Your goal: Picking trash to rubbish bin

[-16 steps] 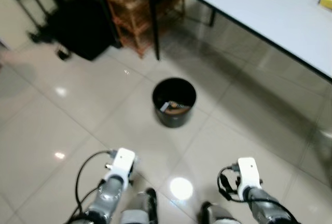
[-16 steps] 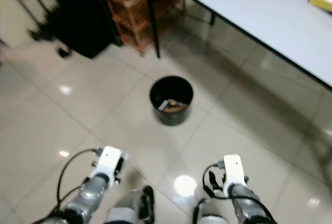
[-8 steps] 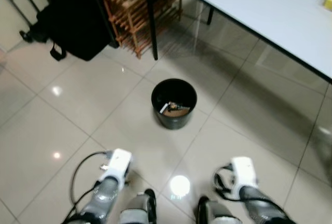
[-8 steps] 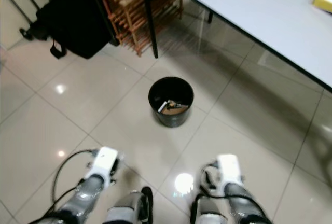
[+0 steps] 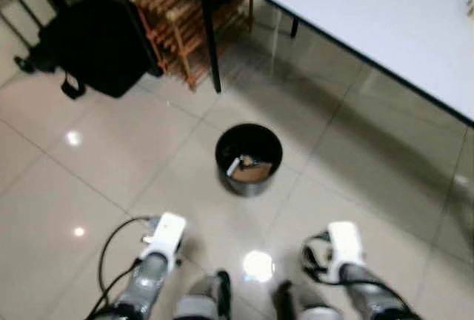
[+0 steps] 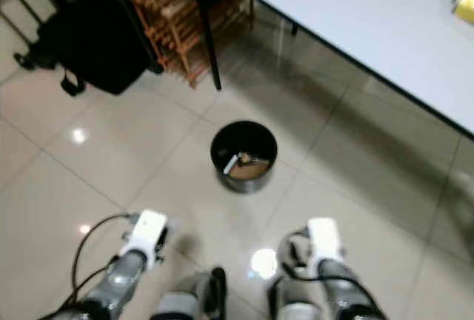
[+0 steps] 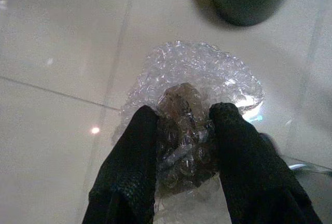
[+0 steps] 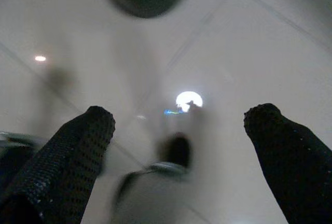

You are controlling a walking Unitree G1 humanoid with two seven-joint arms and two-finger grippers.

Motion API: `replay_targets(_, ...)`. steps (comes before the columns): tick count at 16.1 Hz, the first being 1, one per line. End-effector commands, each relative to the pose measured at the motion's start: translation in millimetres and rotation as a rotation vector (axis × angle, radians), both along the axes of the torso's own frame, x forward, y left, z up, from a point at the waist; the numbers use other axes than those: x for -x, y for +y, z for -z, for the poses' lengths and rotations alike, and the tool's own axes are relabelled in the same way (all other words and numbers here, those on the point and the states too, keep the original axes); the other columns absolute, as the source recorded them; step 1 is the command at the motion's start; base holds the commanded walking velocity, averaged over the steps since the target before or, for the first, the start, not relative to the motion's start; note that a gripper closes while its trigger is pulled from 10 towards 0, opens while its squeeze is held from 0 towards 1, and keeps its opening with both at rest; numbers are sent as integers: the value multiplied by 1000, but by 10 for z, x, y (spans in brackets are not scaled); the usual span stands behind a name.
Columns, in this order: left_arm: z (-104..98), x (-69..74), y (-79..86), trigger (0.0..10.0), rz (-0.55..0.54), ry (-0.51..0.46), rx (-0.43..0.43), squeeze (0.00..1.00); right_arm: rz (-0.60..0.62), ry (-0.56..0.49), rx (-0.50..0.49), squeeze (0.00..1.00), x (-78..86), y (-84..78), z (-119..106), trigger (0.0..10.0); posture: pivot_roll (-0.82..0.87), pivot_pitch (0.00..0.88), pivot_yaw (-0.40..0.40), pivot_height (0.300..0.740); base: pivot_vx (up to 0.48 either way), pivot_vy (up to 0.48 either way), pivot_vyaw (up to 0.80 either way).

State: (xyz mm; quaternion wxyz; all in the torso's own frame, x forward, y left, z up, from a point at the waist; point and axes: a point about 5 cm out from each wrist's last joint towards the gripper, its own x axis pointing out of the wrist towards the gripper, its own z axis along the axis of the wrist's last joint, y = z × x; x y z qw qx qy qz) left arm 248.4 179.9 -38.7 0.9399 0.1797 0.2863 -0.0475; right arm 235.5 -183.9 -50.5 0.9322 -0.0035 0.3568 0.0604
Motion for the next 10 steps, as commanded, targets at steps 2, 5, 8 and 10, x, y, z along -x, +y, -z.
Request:
replay_targets(2,61,73,-17,10000,-6,31,1,0,13,33,18,0,100,-90,56,10000,54,269,99,740,405,0,0)
replay_targets(5,55,65,-15,10000,-4,29,0,0,11,29,16,0,91,-80,51,10000,54,262,100,740,284,0,0)
replay_targets(8,55,65,-15,10000,-3,29,1,0,8,31,17,0,92,-77,52,10000,55,259,101,740,362,0,0)
replay_targets(10,56,66,-18,10000,-1,30,1,0,12,39,14,0,98,-78,59,10000,54,258,101,740,405,0,0)
